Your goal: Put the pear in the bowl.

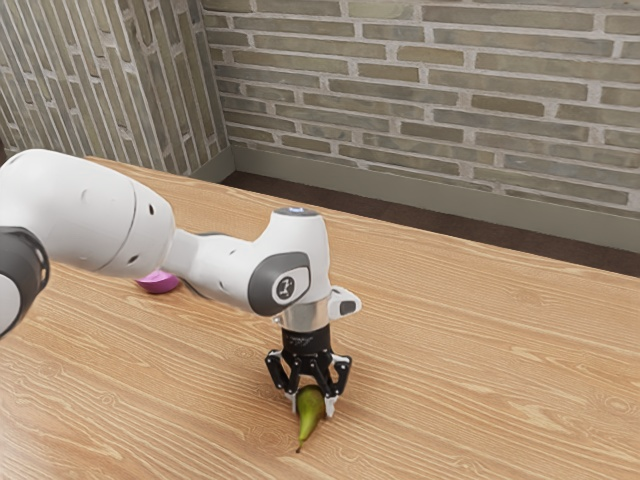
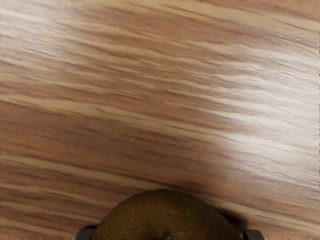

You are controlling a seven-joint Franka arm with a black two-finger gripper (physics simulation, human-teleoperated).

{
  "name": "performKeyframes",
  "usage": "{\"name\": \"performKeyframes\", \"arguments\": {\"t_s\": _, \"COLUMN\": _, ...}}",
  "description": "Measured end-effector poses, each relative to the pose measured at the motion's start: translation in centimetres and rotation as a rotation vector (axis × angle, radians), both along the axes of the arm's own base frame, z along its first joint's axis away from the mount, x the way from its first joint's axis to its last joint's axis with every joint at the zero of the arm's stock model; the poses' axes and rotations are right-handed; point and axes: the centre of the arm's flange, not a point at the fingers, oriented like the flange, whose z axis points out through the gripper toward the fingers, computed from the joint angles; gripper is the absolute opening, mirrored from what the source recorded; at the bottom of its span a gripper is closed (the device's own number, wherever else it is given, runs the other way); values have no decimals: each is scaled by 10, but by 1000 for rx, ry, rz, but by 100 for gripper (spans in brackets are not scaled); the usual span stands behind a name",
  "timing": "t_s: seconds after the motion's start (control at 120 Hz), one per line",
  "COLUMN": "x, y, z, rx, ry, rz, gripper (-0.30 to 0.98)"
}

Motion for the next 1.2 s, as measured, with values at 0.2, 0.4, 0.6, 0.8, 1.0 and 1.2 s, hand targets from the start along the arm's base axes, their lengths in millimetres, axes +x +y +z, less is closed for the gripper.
{"name": "performKeyframes", "arguments": {"t_s": 0.2, "x": 2, "y": 3, "z": 26, "rx": 13, "ry": -27, "rz": -6, "gripper": 19}}
{"name": "performKeyframes", "arguments": {"t_s": 0.4, "x": 21, "y": 43, "z": 82, "rx": 54, "ry": -98, "rz": 12, "gripper": 16}}
{"name": "performKeyframes", "arguments": {"t_s": 0.6, "x": 51, "y": 124, "z": 125, "rx": 100, "ry": -141, "rz": 56, "gripper": 15}}
{"name": "performKeyframes", "arguments": {"t_s": 0.8, "x": 77, "y": 207, "z": 145, "rx": 131, "ry": -152, "rz": 74, "gripper": 13}}
{"name": "performKeyframes", "arguments": {"t_s": 1.0, "x": 103, "y": 287, "z": 147, "rx": 142, "ry": -143, "rz": 55, "gripper": 11}}
{"name": "performKeyframes", "arguments": {"t_s": 1.2, "x": 101, "y": 353, "z": 146, "rx": 128, "ry": -135, "rz": 13, "gripper": 12}}
